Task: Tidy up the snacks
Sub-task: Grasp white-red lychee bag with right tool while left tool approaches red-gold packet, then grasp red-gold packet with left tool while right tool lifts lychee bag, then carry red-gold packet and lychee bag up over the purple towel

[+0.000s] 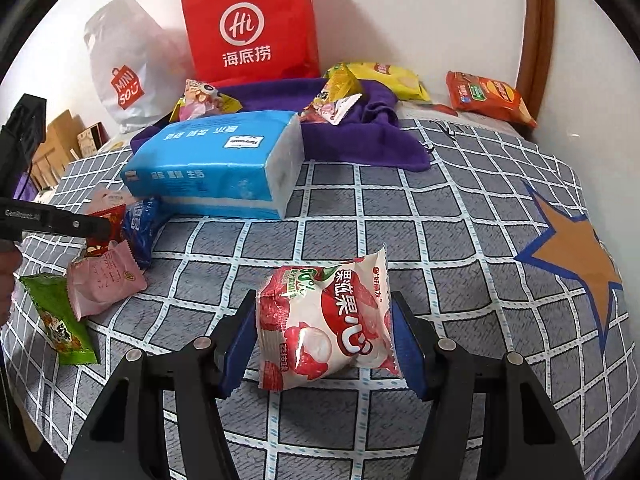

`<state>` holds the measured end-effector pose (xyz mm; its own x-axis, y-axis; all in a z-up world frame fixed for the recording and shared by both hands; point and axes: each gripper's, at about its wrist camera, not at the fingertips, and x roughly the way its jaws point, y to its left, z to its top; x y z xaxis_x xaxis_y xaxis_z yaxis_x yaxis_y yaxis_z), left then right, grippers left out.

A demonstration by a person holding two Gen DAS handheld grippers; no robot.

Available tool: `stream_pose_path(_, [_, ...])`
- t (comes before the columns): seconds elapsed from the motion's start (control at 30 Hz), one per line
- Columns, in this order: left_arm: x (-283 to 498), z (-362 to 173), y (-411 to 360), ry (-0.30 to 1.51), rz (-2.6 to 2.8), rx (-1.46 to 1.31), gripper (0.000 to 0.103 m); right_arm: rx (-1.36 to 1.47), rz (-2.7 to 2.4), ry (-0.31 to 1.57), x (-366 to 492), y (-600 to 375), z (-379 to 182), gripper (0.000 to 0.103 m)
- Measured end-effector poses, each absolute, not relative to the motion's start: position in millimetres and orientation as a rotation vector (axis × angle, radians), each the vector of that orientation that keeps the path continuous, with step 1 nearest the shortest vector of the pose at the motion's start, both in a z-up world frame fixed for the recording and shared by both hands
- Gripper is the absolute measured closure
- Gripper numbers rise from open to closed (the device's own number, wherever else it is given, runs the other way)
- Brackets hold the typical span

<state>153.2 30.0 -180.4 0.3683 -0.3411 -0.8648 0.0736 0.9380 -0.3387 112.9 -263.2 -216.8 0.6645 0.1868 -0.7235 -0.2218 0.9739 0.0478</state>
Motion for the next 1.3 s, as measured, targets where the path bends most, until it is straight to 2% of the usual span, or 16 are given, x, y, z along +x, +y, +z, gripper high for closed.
stream_pose_path(0.17, [146, -181, 41, 1.178, -0.251, -0.269, 0.065, -0.046, 0.234, 0.807, 113, -263, -216, 0.041])
stream_pose_path(0.23, [144, -183, 40, 1.185, -0.245, -0.272, 0.06, -0.042, 0.235, 0.807, 112, -262, -216, 0.041])
stream_pose_path(0.27, [144, -185, 38, 1.195, -0.248, -0.263, 0.053, -0.041, 0.234, 0.809, 113, -262, -216, 0.041])
stream_pose_path(0.37, [140, -187, 26, 1.184, -0.26, -0.216, 0.047, -0.042, 0.235, 0.812, 112, -260, -217, 0.041])
stream_pose_path(0.47, [139, -186, 18, 1.164, -0.257, -0.191, 0.051, -0.047, 0.234, 0.812, 111, -260, -217, 0.041])
stream_pose_path(0.53, [140, -186, 18, 1.157, -0.269, -0.201, 0.061, -0.046, 0.231, 0.813, 111, -261, -217, 0.041])
stream_pose_path(0.6, [140, -186, 20, 1.154, -0.274, -0.211, 0.065, -0.042, 0.227, 0.812, 110, -263, -217, 0.041])
stream_pose_path(0.93, [131, -167, 44, 1.113, -0.268, -0.261, 0.066, -0.028, 0.202, 0.794, 109, -271, -205, 0.041])
stream_pose_path(1.3, [134, -116, 35, 1.023, -0.306, -0.234, 0.066, -0.028, 0.205, 0.738, 119, -253, -154, 0.041])
